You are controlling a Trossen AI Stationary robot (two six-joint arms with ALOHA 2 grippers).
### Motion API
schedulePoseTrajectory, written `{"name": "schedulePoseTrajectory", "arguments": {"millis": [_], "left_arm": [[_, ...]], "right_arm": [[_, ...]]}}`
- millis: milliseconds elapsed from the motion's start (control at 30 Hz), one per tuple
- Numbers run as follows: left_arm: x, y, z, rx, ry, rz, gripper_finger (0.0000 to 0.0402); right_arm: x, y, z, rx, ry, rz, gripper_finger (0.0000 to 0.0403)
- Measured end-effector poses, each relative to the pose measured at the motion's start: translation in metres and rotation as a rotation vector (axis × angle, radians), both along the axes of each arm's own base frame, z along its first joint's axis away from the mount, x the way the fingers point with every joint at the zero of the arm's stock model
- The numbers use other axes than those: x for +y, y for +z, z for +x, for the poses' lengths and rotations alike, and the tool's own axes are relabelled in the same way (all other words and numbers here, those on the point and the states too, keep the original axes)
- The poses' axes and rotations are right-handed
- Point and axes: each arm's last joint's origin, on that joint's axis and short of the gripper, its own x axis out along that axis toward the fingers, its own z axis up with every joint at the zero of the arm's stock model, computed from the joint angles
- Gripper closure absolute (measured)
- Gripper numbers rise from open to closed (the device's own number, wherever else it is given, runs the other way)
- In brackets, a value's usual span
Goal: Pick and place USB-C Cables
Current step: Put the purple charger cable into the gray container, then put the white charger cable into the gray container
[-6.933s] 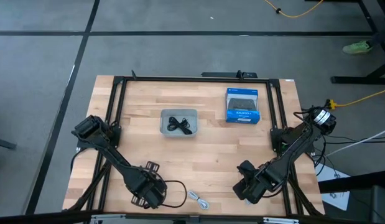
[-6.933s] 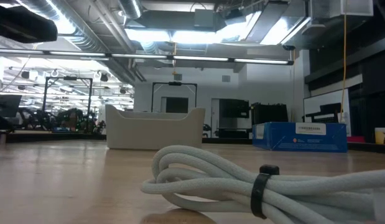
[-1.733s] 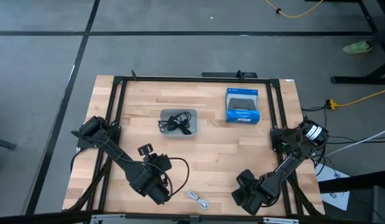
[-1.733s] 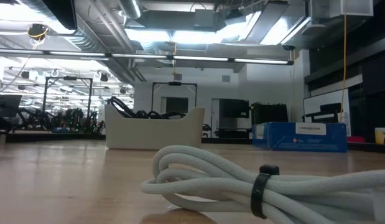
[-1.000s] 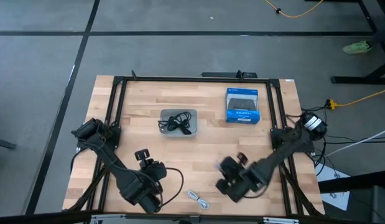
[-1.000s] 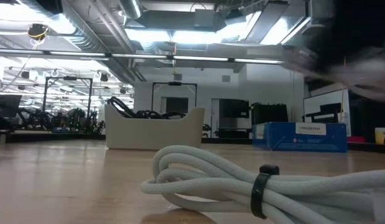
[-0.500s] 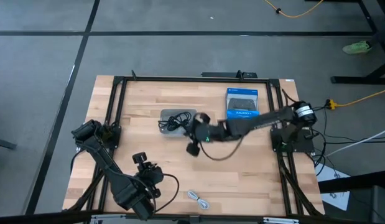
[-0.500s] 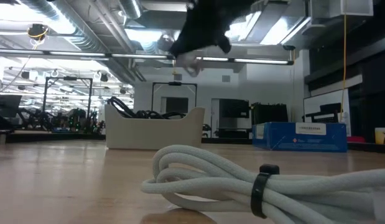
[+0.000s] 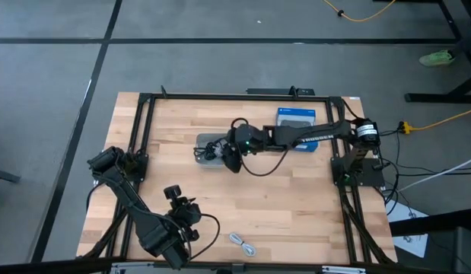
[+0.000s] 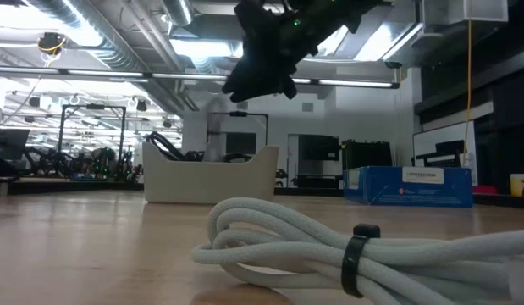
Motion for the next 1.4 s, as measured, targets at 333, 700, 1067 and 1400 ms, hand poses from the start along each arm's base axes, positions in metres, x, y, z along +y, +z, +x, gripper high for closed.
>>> {"name": "schedulePoseTrajectory", "arguments": {"millis": [333,700,1067,1400], "left_arm": [[0.000,0.000,0.000,0.001,0.001,-0.002,0.0302],[-0.001,0.000,0.001,-0.013,0.001,-0.006,0.0302],[-0.002,0.000,0.002,-0.030,0.000,-0.020,0.0302],[-0.003,0.000,0.003,-0.042,-0.003,-0.023,0.0302]], "right_arm": [[0.010,-0.005,-0.004,0.071,0.027,0.315,0.0222],[0.102,-0.016,-0.031,0.400,0.355,0.636,0.0234],[0.222,-0.036,-0.062,0.198,0.226,0.104,0.0234],[0.250,-0.071,-0.043,0.066,0.238,0.157,0.0234]]}}
